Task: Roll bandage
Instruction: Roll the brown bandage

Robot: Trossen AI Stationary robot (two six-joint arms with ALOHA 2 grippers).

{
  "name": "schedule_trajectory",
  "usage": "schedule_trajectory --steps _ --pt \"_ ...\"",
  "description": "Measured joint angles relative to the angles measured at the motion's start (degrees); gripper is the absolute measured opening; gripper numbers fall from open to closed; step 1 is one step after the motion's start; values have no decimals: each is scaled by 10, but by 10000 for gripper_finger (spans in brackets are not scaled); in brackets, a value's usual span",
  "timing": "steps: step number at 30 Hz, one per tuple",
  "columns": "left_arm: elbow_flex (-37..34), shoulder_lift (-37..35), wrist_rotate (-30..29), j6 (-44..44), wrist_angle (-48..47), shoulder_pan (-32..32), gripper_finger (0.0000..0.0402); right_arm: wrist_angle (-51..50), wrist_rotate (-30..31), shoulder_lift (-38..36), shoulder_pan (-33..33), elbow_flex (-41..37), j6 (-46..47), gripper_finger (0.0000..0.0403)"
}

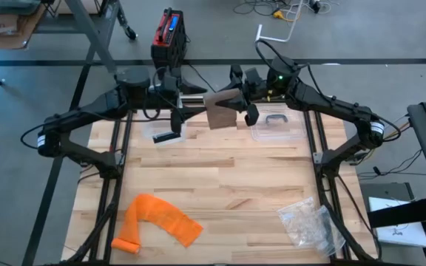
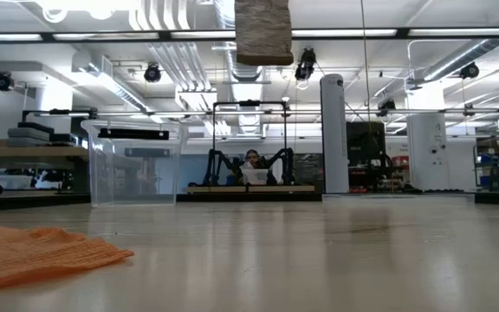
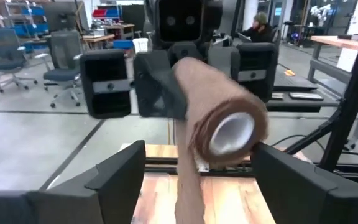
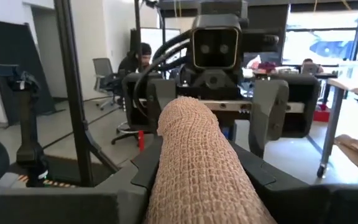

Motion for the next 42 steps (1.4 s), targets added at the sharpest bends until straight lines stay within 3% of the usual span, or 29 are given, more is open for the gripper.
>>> schedule_trajectory --steps 6,12,16,21,25,29,35,42 --pt "0 18 22 -5 29 0 276 -33 3 0 0 0 -9 124" --pt "0 25 19 -7 43 0 240 -35 7 0 0 0 -11 117" --pt "0 27 18 -8 42 0 187 -35 20 0 -1 0 -3 119" --pt "0 27 15 14 35 0 92 -36 35 0 0 0 17 139" --pt "0 27 14 39 31 0 37 -35 40 0 0 0 85 156" --pt "0 26 -22 66 29 -1 38 -34 45 0 -1 0 178 181" --pt "-1 27 -42 87 27 -1 82 -30 49 0 -2 0 321 229" --pt "-1 27 -50 99 29 -1 65 -29 50 0 -2 0 421 272"
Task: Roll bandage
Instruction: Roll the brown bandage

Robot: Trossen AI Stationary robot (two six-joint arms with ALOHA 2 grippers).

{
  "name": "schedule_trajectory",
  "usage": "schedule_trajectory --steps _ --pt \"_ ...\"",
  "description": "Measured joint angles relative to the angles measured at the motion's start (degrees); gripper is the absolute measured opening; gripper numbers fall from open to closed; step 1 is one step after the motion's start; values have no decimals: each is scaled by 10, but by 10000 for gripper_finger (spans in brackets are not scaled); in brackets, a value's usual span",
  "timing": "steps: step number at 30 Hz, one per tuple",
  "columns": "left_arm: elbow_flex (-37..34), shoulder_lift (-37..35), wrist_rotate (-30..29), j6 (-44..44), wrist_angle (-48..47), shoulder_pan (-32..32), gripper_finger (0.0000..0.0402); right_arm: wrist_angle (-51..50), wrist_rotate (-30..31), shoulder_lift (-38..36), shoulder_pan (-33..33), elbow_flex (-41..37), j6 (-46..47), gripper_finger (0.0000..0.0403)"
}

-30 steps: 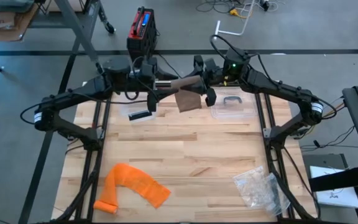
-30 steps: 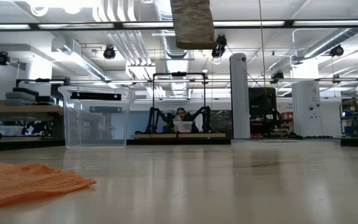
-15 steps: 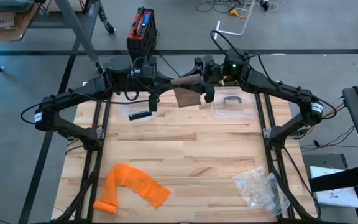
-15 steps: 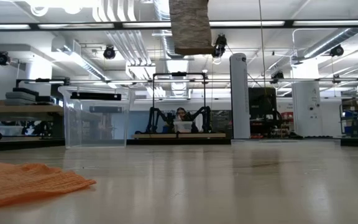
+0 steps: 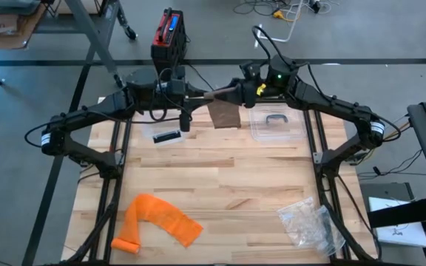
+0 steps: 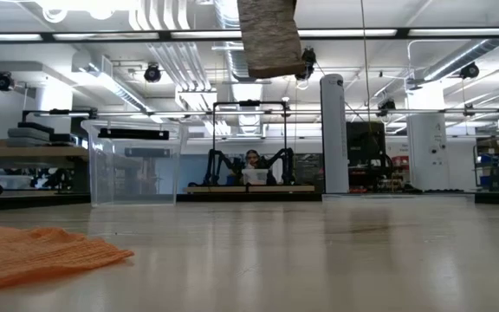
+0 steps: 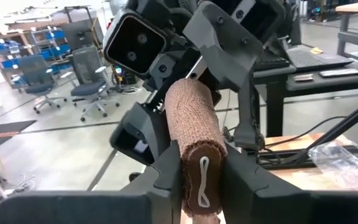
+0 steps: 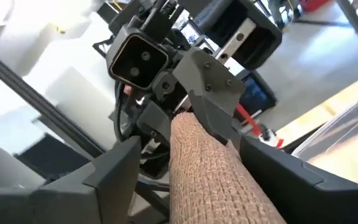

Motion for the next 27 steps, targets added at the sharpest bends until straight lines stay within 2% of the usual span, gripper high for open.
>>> schedule_trajectory --steps 7,18,27 --pt "0 4 -22 17 9 -3 64 -3 10 1 0 0 44 272" --pt "0 4 -32 50 4 -5 58 -13 14 1 -7 0 59 259" --pt "1 23 -57 89 6 -8 74 -40 15 1 -9 0 60 245"
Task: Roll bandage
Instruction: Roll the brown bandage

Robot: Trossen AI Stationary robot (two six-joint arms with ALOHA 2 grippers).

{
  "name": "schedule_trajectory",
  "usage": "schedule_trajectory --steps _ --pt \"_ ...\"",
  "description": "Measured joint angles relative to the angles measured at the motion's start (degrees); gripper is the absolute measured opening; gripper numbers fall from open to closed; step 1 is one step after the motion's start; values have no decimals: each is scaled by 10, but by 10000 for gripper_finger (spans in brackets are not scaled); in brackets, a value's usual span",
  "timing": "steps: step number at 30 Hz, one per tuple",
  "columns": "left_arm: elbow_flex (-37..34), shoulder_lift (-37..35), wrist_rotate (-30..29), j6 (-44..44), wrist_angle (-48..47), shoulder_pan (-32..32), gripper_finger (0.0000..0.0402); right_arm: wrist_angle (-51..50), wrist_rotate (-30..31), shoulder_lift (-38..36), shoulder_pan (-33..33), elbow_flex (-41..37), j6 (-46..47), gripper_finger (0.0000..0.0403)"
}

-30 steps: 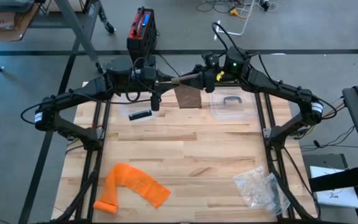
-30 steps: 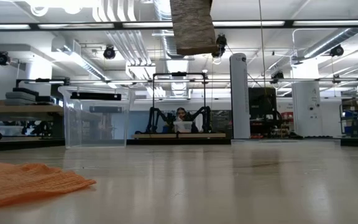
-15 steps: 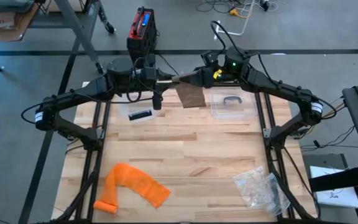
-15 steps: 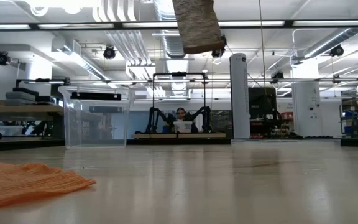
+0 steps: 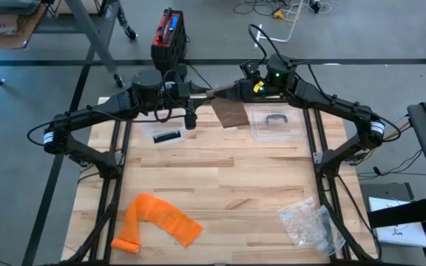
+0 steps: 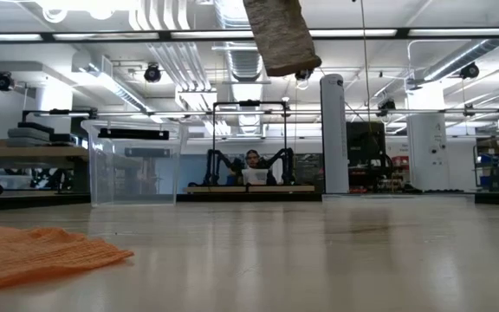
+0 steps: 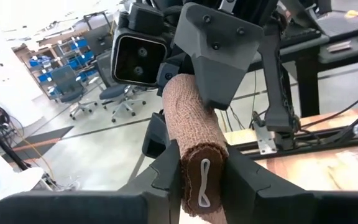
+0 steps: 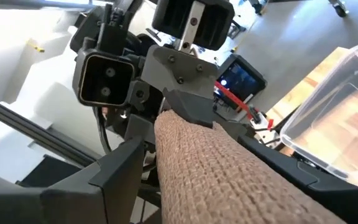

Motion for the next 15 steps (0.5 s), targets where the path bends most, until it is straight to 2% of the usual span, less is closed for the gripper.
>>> schedule_trajectory --steps 8,11,15 --pt "0 0 -2 22 -4 -3 84 -1 0 0 -8 0 4 214" --pt "0 0 -2 20 -13 -4 103 -2 -3 0 -11 0 -10 195" --pt "0 -6 0 -25 -27 -4 147 0 -9 1 -14 0 -44 165"
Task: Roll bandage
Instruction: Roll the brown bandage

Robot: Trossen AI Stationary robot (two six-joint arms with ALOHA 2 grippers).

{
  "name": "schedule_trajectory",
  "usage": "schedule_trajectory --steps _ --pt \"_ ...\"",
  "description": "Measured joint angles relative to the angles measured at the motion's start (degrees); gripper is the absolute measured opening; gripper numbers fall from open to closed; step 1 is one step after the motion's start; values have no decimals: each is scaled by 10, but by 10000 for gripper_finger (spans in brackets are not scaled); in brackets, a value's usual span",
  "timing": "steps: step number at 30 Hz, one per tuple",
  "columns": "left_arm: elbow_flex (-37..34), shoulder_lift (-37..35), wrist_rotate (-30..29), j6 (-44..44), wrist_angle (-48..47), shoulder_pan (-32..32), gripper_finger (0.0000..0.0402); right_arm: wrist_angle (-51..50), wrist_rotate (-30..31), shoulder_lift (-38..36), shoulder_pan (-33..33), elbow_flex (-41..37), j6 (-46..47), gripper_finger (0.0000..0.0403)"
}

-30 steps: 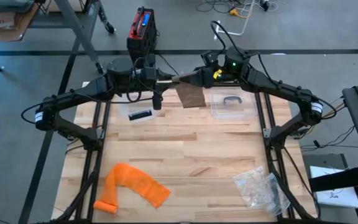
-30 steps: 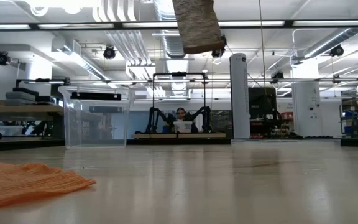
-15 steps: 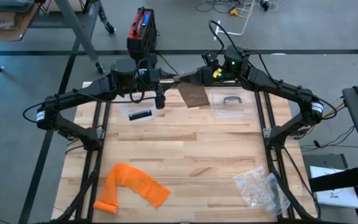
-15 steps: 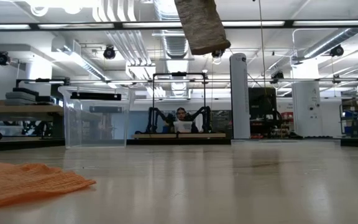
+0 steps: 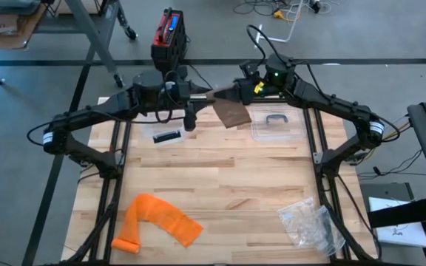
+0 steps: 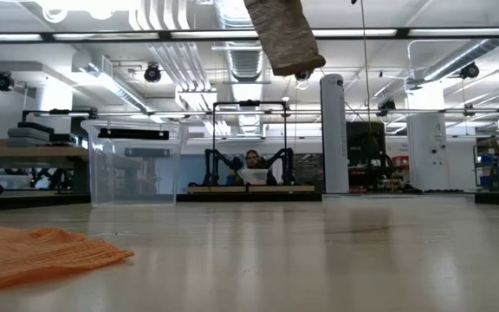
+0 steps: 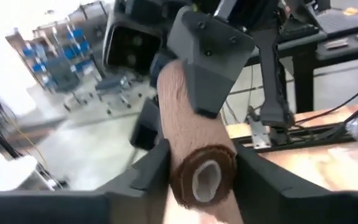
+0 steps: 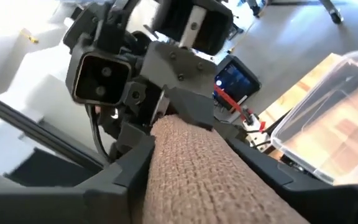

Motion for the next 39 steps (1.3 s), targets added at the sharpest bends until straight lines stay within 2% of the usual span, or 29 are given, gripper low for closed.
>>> schedule_trajectory --steps 5,8,11,18,23,31,35,39 --pt "-2 -34 18 -54 -73 0 217 17 -33 -2 0 1 -87 137" --pt "-2 -60 72 -100 -99 0 255 13 -55 -1 0 1 -156 129" --pt "-9 -70 114 -158 -67 -1 283 12 -54 -1 0 1 -232 127" --pt "-18 -51 94 -220 -4 2 306 11 -41 -1 10 1 -382 126" --pt "-19 -27 87 -220 19 5 295 3 -56 -1 19 1 -426 126" --pt "-19 -10 86 -184 23 8 261 1 -53 -1 20 1 -418 126" --pt "-19 -10 86 -161 25 8 217 2 -51 -1 20 1 -400 126" --pt "-19 -10 84 -142 25 8 141 2 -48 -1 19 1 -361 128"
